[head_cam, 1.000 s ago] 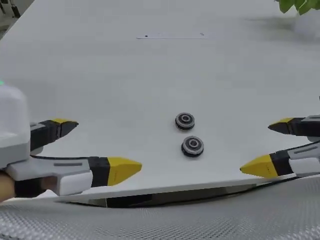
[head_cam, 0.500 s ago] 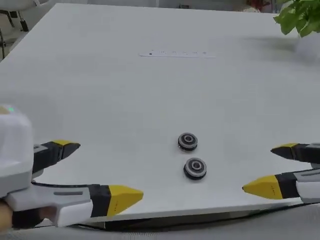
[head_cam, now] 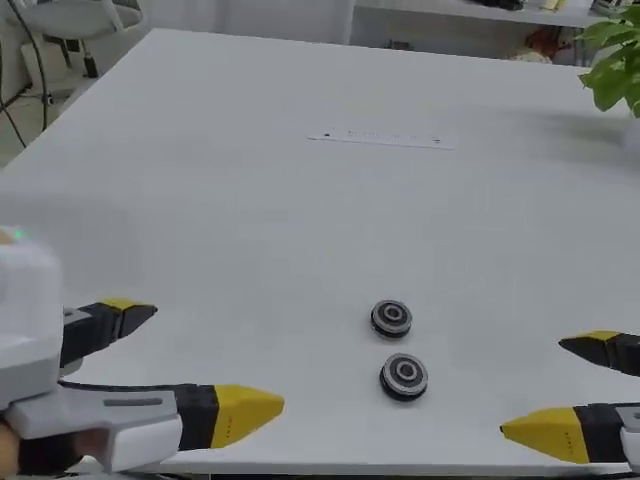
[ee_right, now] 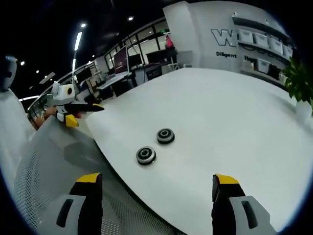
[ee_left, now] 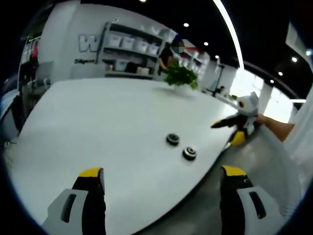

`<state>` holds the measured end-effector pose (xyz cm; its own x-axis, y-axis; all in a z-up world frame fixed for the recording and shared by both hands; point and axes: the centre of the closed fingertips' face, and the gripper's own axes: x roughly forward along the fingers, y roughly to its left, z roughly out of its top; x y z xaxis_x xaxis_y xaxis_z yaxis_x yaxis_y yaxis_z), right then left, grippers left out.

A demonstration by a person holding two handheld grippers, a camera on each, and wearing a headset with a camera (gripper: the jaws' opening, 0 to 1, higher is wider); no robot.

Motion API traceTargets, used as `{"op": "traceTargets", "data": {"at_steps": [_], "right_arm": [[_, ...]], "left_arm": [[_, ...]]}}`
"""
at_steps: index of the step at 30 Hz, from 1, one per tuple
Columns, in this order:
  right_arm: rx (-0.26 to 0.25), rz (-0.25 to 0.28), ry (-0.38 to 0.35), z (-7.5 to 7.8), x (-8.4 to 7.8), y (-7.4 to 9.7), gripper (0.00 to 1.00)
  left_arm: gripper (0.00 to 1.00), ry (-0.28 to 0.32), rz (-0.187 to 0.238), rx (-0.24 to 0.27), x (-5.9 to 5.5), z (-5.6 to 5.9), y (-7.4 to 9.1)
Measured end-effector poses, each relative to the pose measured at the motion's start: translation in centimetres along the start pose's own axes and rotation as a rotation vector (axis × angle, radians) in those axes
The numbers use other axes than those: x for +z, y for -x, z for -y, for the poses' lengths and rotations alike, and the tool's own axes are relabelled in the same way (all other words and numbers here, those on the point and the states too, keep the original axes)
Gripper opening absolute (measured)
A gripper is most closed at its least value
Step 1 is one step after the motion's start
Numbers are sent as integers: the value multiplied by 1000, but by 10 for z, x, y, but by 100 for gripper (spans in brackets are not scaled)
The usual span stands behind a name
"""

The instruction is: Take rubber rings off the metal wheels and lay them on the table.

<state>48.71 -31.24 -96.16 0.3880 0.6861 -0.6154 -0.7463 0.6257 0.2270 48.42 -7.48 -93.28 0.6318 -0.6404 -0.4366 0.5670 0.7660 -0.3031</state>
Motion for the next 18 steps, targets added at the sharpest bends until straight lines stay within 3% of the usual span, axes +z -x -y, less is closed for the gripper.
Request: {"op": "traceTargets", "data": {"at_steps": [7,11,15,18], "right_arm": [[14,-36,26,-2,-6,-1,94],[18,-23,26,-2,-4,0,94],[-18,27,44,4,5,4,90],[-29,47,37,7,9,6,90]], "left_arm": [[100,-33,-37,10,-5,1,-2],[100,-53,-57,15,-7,1,-2],[99,-77,-59,21,-6,0,-2],[99,-81,-82,1,-10,4,-3]]}}
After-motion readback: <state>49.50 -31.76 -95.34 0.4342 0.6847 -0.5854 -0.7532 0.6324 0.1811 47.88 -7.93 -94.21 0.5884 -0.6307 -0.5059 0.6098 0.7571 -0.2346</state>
